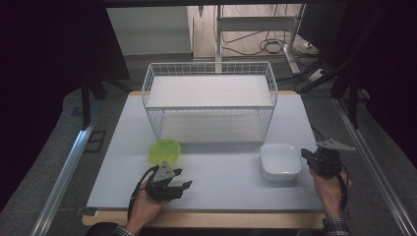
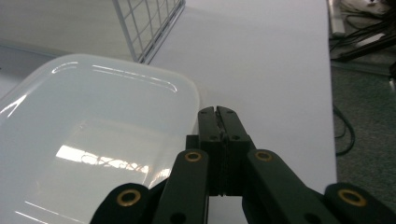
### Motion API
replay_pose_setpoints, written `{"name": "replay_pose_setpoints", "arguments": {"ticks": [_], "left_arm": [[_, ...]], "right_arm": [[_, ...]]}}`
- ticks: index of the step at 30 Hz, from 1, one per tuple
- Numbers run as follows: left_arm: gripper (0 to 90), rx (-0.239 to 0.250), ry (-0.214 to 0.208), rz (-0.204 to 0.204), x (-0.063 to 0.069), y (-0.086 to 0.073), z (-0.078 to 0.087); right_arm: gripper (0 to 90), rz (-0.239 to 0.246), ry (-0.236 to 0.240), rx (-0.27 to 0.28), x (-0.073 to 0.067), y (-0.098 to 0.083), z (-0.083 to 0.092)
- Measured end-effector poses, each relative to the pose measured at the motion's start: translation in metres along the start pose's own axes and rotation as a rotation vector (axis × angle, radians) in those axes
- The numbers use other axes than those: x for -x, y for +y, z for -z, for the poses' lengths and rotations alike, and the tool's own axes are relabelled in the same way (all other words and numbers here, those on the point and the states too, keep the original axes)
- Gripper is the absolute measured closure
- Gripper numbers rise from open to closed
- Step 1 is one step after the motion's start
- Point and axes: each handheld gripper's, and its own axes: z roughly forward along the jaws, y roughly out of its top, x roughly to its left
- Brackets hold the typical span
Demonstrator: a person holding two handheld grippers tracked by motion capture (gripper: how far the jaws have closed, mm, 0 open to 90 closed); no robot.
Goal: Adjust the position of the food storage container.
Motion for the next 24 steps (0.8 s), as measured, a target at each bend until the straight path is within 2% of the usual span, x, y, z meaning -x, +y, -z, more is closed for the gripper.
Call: {"name": "replay_pose_setpoints", "arguments": {"ticks": [3,8,10,11,12,14,15,17,22,24], "left_arm": [[45.7,-0.003,-0.002,0.003,0.0,0.0,0.0],[48.8,-0.004,-0.005,0.006,0.0,0.001,0.0],[50.5,-0.002,-0.004,0.009,-0.001,0.001,0.0],[51.1,-0.002,-0.004,0.009,-0.001,0.001,0.0],[52.0,0.001,-0.003,0.009,-0.001,0.002,0.0],[52.6,0.001,-0.004,0.01,-0.001,0.002,0.0],[54.5,0.002,-0.005,0.011,-0.001,0.002,-0.001],[55.7,0.0,-0.007,0.01,-0.001,0.002,-0.001],[64.0,0.004,-0.015,0.013,-0.001,0.003,-0.001],[65.5,0.004,-0.018,0.016,-0.002,0.003,-0.001]], "right_arm": [[89.6,0.009,0.01,-0.015,-0.001,-0.001,-0.005],[89.6,-0.006,0.044,-0.022,-0.002,-0.001,-0.008],[89.6,0.0,0.074,-0.03,-0.009,0.0,-0.011],[89.6,0.0,0.074,-0.03,-0.009,0.0,-0.011],[89.5,0.004,0.097,-0.034,-0.015,0.001,-0.013],[89.5,0.005,0.104,-0.034,-0.018,0.002,-0.014],[89.5,0.014,0.124,-0.038,-0.024,0.003,-0.016],[89.5,0.014,0.13,-0.04,-0.027,0.003,-0.016],[89.5,0.027,0.168,-0.06,-0.046,0.004,-0.02],[89.4,0.032,0.17,-0.067,-0.05,0.004,-0.021]]}}
